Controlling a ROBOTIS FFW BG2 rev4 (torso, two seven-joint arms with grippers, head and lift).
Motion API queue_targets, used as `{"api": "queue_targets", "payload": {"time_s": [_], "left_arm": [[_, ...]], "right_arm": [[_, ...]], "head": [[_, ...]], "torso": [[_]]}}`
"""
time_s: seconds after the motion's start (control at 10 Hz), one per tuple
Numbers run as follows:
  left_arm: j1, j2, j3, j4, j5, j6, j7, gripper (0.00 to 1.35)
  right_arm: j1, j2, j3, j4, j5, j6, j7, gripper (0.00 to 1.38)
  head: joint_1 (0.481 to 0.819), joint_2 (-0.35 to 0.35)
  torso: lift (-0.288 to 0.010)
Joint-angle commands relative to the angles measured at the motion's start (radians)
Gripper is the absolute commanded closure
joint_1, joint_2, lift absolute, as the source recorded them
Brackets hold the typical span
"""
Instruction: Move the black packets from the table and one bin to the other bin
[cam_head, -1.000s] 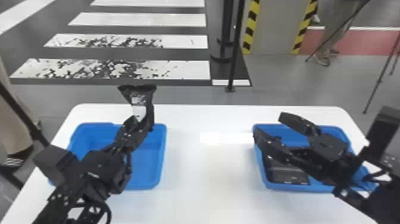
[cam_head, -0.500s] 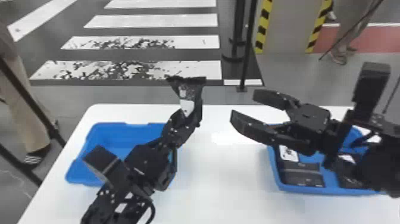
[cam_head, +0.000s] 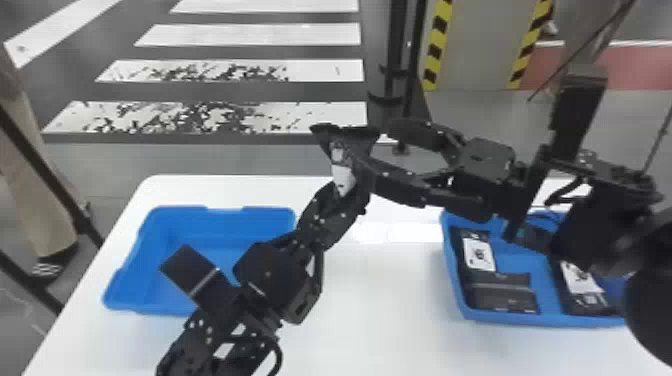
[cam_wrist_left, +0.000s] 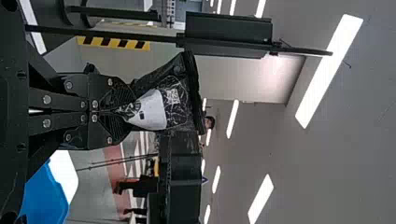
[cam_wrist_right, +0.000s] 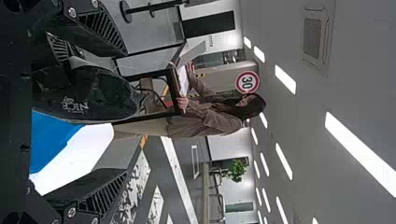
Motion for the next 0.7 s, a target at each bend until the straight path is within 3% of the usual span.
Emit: {"api": "queue_targets", "payload": {"time_s": [0.0, 0.1, 0.3, 0.6], "left_arm": [[-0.001, 0.0, -0.003, 0.005, 0.008, -0.004, 0.0, 1.22], [-0.001, 0.0, -0.005, 0.007, 0.008, -0.014, 0.0, 1.22], [-0.004, 0.0, -0.007, 0.007, 0.008, -0.021, 0.0, 1.22], [-0.004, -0.002, -0.005, 0.015, 0.01, -0.029, 0.0, 1.22]], "right_arm": [[-0.019, -0.003, 0.021, 0.019, 0.004, -0.005, 0.0, 0.35], [-0.021, -0.005, 0.033, 0.022, 0.008, 0.01, 0.0, 0.78], [-0.036, -0.009, 0.063, 0.027, 0.008, 0.037, 0.002, 1.09], [-0.028, -0.009, 0.069, 0.024, -0.012, 0.02, 0.002, 1.18]], "head": [[0.673, 0.031], [0.671, 0.033], [0.679, 0.044], [0.689, 0.059]], "torso": [[-0.11], [-0.11], [-0.11], [-0.11]]}}
